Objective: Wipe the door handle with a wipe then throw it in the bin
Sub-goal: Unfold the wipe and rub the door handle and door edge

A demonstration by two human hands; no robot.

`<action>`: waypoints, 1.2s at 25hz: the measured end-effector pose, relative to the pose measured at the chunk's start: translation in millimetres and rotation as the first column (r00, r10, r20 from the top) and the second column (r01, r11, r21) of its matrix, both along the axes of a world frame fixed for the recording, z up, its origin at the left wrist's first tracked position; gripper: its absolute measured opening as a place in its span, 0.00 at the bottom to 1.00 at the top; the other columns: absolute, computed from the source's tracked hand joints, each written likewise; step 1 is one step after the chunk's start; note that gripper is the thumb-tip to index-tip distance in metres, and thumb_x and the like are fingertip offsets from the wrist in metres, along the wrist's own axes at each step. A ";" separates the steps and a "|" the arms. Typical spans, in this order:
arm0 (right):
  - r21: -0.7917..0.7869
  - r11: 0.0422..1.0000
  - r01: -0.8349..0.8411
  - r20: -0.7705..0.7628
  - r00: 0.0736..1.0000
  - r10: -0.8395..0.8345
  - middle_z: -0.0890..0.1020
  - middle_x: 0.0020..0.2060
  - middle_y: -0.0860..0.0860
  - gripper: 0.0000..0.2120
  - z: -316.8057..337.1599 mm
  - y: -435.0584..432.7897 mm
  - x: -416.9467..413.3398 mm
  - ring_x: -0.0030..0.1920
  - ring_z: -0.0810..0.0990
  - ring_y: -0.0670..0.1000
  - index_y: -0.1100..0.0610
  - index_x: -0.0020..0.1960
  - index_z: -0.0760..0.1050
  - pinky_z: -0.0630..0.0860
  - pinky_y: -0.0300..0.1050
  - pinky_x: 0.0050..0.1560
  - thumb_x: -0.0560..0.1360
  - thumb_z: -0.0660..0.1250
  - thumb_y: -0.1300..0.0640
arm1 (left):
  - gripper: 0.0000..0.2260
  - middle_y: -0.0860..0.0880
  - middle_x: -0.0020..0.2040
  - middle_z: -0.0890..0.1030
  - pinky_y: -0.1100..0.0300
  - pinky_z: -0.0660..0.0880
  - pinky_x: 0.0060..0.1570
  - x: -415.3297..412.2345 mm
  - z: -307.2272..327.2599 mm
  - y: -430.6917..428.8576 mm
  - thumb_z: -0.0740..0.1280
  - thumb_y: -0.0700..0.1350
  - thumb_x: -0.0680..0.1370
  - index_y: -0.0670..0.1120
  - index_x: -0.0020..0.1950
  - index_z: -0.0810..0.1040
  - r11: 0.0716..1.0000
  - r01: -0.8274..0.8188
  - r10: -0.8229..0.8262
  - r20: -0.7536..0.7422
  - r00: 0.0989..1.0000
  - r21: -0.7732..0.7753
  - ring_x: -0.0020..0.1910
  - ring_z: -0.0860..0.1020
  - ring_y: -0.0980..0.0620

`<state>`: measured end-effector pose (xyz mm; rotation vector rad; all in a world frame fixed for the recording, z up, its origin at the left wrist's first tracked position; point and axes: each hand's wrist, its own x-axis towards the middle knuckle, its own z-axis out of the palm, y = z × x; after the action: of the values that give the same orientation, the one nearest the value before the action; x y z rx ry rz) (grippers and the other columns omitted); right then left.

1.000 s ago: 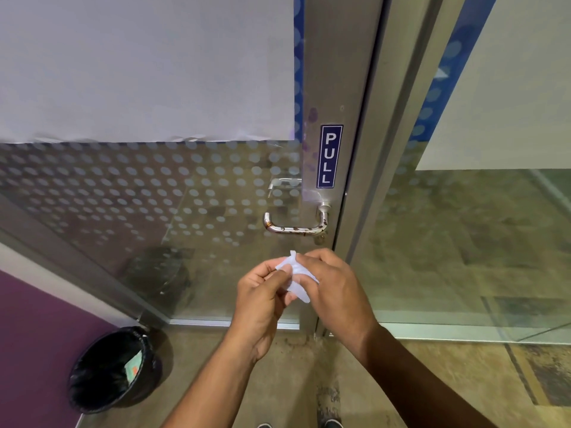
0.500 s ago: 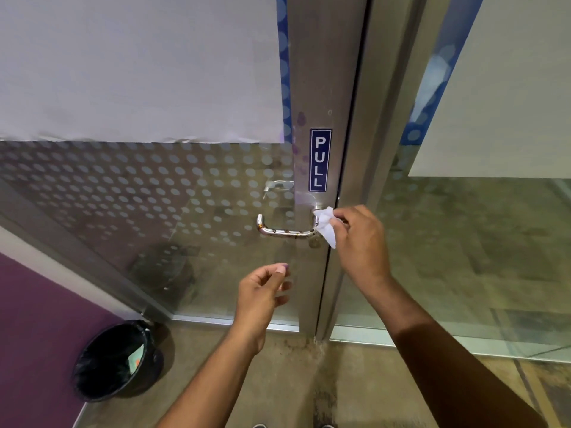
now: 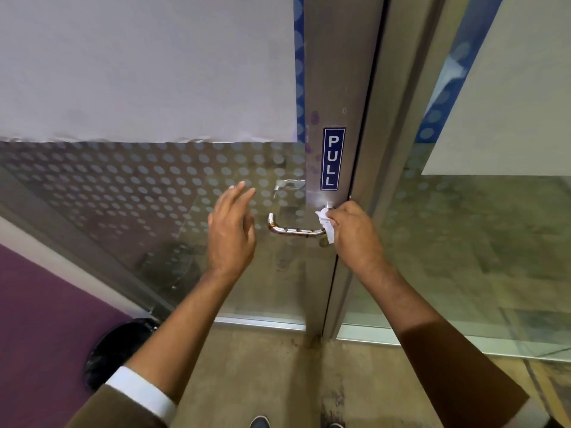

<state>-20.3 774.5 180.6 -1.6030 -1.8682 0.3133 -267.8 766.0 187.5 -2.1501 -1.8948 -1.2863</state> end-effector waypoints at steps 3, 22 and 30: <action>-0.043 0.999 0.014 -0.039 0.999 -0.016 0.80 0.51 0.60 0.12 2.2 0.8 0.4 0.48 0.81 0.61 0.62 0.59 0.86 0.74 0.44 0.51 0.81 0.67 0.59 | 0.25 0.35 0.77 0.74 0.35 0.74 0.71 -20.2 -0.1 26.5 0.71 0.31 0.80 0.42 0.76 0.78 0.988 0.077 -0.038 -0.275 0.961 0.130 0.75 0.72 0.33; -0.008 0.988 0.153 -0.118 0.981 -0.153 0.77 0.41 0.50 0.06 -8.6 -20.9 -26.1 0.38 0.78 0.41 0.59 0.53 0.88 0.66 0.21 0.43 0.79 0.73 0.61 | 0.48 0.40 0.89 0.49 0.45 0.46 0.84 -44.5 -6.2 54.9 0.69 0.25 0.70 0.49 0.88 0.60 0.966 0.132 0.050 -0.657 0.753 0.224 0.87 0.51 0.37; 0.041 0.985 0.169 -0.115 0.980 -0.163 0.77 0.44 0.50 0.06 -11.0 -29.9 -37.4 0.38 0.76 0.41 0.61 0.53 0.87 0.68 0.22 0.45 0.81 0.71 0.63 | 0.41 0.40 0.89 0.50 0.43 0.47 0.85 -42.6 -9.7 55.6 0.74 0.37 0.78 0.49 0.88 0.60 0.961 0.128 0.062 -0.643 0.763 0.245 0.87 0.54 0.37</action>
<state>-57.6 744.6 169.7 -1.6600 -1.6347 0.2740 -310.4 821.5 177.8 -2.0948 -1.3071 -0.6079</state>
